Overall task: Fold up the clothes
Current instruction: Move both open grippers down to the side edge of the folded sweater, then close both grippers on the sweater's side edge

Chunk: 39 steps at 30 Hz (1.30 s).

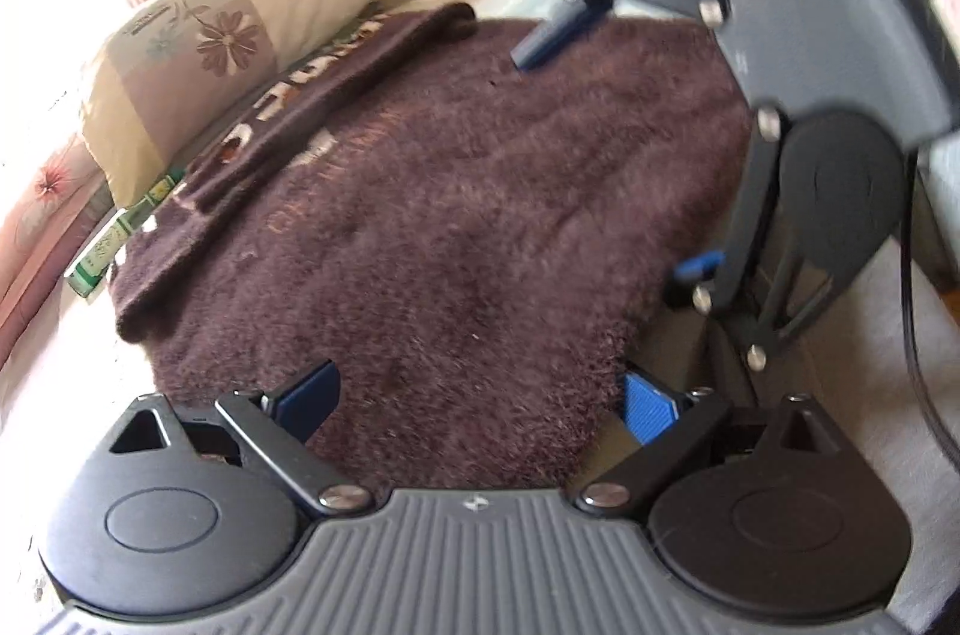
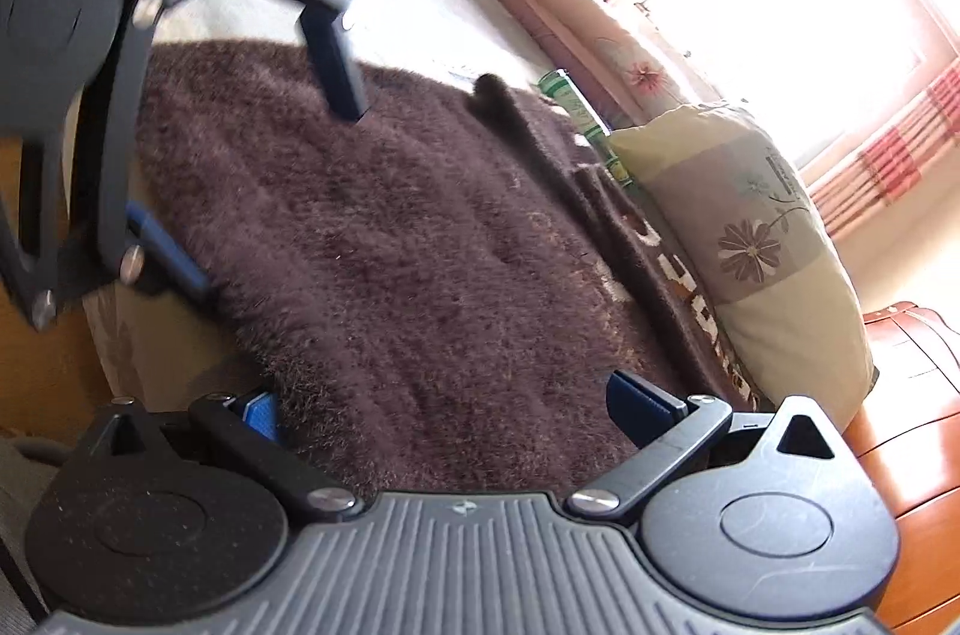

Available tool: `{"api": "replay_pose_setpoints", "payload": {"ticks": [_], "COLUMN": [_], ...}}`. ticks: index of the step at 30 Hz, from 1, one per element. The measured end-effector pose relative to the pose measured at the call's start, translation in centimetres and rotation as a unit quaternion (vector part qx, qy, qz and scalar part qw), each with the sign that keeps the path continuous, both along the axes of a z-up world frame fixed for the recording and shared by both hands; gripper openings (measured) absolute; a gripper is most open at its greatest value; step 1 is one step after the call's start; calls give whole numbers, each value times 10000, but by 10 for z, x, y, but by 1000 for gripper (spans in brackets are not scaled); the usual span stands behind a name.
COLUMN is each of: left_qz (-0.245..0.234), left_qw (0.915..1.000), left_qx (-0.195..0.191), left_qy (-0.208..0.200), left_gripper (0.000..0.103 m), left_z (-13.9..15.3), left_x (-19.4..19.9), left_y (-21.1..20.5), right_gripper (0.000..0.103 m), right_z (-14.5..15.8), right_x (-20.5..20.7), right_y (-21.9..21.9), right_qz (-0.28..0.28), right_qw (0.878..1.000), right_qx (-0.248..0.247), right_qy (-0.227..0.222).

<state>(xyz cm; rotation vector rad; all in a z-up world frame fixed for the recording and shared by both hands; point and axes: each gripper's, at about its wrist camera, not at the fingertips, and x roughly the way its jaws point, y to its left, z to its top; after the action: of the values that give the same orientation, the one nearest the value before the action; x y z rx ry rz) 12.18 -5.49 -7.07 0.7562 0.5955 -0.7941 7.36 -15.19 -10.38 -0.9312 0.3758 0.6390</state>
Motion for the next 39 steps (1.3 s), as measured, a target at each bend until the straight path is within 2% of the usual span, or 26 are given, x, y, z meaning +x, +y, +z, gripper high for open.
{"api": "replay_pose_setpoints", "payload": {"ticks": [5, 9, 13, 16, 17, 19, 23, 29, 32, 36, 39], "left_qz": [-45, -39, -32, 68, 107, 187, 290, 272, 77, -261, -302], "left_qw": [9997, 9975, 9925, 9884, 9872, 9861, 9859, 9814, 9713, 9517, 9456], "left_qx": [127, 336, 599, 794, 859, 935, 965, 1183, 1498, 1972, 2138], "left_qy": [-185, -614, -1069, -1292, -1339, -1359, -1335, -1486, -1844, -2337, -2435], "left_gripper": [97, 96, 97, 97, 97, 97, 97, 97, 97, 97, 97], "left_z": [-6, -11, -12, -14, -14, -15, -13, -14, -20, -30, -32], "left_x": [-3, -4, -4, 1, 2, 5, 9, 8, -2, -17, -20], "left_y": [-8, -21, -24, -18, -15, -9, 2, 4, -4, -10, -5], "right_gripper": [103, 103, 103, 103, 103, 103, 103, 103, 103, 103, 103], "right_z": [10, 13, 5, -9, -10, -9, -12, -16, -16, -26, -32], "right_x": [-2, -3, -1, 5, 6, 12, 21, 31, 30, 20, 15], "right_y": [-2, -2, -2, -5, -10, -18, -44, -99, -113, -95, -81], "right_qz": [-53, -67, -79, -141, -122, -334, -700, -1221, -1273, -818, -477], "right_qw": [9999, 9997, 9997, 9993, 9991, 9985, 9975, 9913, 9904, 9889, 9863], "right_qx": [141, 252, 212, 148, 280, 304, -30, -488, -528, -1105, -1356], "right_qy": [-36, 6, 124, 312, 309, 311, -15, -58, -78, -555, -803]}}
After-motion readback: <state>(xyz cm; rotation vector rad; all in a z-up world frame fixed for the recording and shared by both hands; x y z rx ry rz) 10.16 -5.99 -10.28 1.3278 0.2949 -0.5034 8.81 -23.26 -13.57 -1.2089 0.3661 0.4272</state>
